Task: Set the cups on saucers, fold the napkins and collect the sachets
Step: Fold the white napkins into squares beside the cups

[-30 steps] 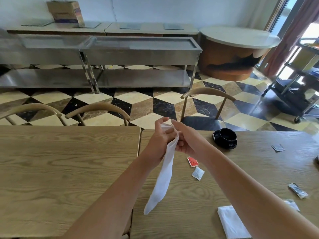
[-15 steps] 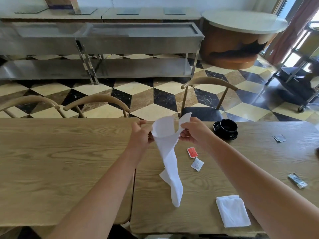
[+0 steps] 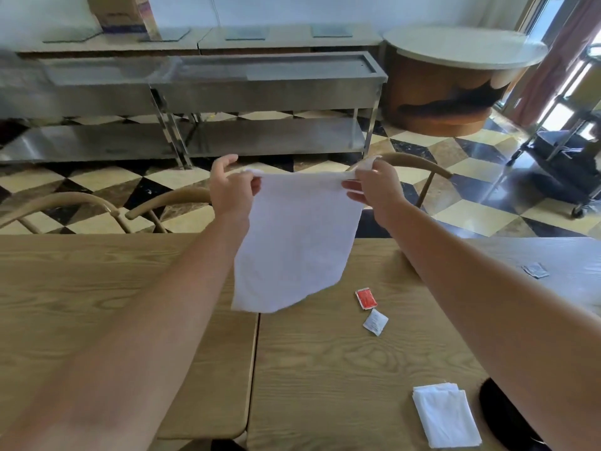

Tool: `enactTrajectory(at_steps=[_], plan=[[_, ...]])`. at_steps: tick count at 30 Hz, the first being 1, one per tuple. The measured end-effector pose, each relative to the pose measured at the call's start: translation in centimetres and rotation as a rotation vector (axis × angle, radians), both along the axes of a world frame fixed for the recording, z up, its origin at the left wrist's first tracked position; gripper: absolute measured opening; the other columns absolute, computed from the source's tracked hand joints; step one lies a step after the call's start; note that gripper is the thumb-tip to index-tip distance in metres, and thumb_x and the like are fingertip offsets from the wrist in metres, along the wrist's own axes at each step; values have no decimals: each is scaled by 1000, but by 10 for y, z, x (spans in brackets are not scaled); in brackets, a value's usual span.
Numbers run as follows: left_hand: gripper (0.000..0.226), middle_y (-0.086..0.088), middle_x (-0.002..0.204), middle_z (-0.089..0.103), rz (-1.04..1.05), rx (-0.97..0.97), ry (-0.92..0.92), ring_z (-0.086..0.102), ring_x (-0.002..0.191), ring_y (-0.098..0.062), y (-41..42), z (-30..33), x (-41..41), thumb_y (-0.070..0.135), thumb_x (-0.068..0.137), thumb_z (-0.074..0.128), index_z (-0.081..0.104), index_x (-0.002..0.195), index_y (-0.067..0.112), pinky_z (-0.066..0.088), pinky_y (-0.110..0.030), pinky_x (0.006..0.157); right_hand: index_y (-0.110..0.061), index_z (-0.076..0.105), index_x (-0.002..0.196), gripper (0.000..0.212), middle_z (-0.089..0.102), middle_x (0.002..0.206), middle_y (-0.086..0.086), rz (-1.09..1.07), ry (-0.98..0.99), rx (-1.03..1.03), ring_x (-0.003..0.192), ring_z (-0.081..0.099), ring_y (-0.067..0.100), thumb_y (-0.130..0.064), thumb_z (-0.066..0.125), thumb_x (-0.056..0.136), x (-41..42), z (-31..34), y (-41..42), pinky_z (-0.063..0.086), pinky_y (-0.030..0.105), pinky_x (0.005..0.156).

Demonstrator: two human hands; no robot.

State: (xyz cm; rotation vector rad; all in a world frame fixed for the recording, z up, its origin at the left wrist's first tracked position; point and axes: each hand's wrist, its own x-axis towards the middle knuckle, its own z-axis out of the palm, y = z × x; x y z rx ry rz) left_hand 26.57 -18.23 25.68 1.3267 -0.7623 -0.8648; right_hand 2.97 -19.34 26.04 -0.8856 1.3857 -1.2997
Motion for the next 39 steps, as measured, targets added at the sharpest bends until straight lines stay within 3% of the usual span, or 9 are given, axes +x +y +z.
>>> enactTrajectory(at_steps=[8,12,16,19,24,27,29,33,39], plan=[[34,7,67,70,31,-131,-75,71,70,-10,18,15,-11,5,83,54,65,106,27,62,-31,75,-11,49,122,23,67,105,6,-169,11,-92,75,77,12,-13,54,100,1,9,18,60,24,60],[27,4,89,74,26,-3,-156,73,89,-18,50,-51,-12,15,87,57,66,101,36,60,-40,85,-9,51,108,10,67,103,10,-169,-10,22,74,76,17,-8,53,98,2,-50,60,59,28,59],[28,8,80,73,-33,230,-134,70,79,-14,102,-146,-11,12,90,63,72,81,37,55,-36,75,1,57,113,26,73,100,14,-153,7,229,74,76,21,-5,52,89,-3,-138,119,53,27,53],[33,8,79,75,-62,428,-147,72,81,-17,147,-214,-2,13,89,68,74,70,40,54,-31,72,-8,66,103,23,76,85,4,-141,-25,382,70,75,17,-3,55,84,-6,-199,166,55,27,54],[14,-16,103,72,60,793,132,66,72,-25,202,-297,14,6,95,59,67,94,17,50,-31,58,-13,65,105,23,75,85,5,-108,-196,775,77,74,20,-6,71,84,2,-282,244,54,30,63],[11,-21,111,64,132,880,388,67,76,-24,220,-321,14,7,98,57,52,108,9,52,-31,61,-9,66,105,22,76,86,7,-83,-284,915,75,72,19,-10,76,85,19,-307,277,51,26,52],[21,-18,121,60,70,943,580,64,93,-24,230,-326,9,18,102,56,53,119,6,52,-30,69,-7,67,104,20,78,90,9,-55,-318,951,78,73,20,-12,76,87,27,-313,290,50,25,51],[39,-16,125,58,-7,1031,734,57,118,-30,235,-328,2,29,99,63,50,127,7,49,-38,88,-5,70,105,20,79,92,9,-29,-357,1003,89,74,21,-9,76,87,24,-310,299,53,29,72],[55,-15,109,77,-412,1158,796,73,93,-33,241,-316,-31,38,78,82,67,121,7,59,-42,77,-16,73,109,30,79,98,5,304,-192,792,89,76,18,-14,81,80,40,-283,285,58,32,81]])
